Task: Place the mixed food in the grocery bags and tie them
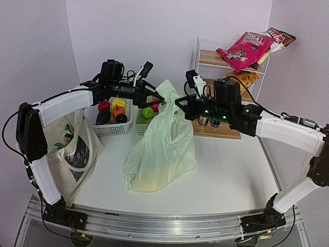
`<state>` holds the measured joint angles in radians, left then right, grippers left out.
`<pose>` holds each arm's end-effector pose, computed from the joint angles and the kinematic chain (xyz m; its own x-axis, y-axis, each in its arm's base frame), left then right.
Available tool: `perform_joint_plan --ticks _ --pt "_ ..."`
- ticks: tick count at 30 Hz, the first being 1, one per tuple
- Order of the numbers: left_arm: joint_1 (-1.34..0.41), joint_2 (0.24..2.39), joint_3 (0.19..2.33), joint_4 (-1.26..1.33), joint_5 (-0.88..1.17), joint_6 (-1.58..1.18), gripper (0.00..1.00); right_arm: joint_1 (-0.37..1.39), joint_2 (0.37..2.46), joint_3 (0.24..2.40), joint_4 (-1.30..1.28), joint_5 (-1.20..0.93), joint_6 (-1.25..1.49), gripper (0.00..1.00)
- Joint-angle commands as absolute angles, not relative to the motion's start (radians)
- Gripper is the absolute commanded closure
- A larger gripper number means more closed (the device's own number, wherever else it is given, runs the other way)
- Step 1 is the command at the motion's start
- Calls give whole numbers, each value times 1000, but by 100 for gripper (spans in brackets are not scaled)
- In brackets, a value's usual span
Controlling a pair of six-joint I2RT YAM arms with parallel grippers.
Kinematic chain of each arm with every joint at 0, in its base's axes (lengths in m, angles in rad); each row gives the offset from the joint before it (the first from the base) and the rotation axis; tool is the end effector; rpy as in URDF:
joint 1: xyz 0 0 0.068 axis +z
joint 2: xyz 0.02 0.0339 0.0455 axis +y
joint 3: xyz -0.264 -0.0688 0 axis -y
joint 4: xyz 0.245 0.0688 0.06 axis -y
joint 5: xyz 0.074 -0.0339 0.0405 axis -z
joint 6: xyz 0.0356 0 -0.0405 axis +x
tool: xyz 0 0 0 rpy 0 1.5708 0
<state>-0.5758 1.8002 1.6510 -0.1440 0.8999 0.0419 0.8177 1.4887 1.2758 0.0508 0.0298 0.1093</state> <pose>0.3398 -0.2539 0.3657 -0.2017 0.1620 -0.9660 0.9768 0.1065 -0.1861 0.2461 0.2609 0.3658 -0.1871 -0.0401 -0.9815 -0.6929 0.7137 0.1029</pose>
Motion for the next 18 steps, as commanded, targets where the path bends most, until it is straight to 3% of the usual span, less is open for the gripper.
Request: perform_joint_plan --ticks 1,8,18 --pt "-598 1829 1705 -65 872 39 2 815 1478 1281 95 16 113 100" --pt "-589 1879 1767 -56 851 109 1 814 1478 1284 97 10 107 100" --pt "-527 1886 1750 -54 1014 154 0 808 1473 1283 98 8 95 100"
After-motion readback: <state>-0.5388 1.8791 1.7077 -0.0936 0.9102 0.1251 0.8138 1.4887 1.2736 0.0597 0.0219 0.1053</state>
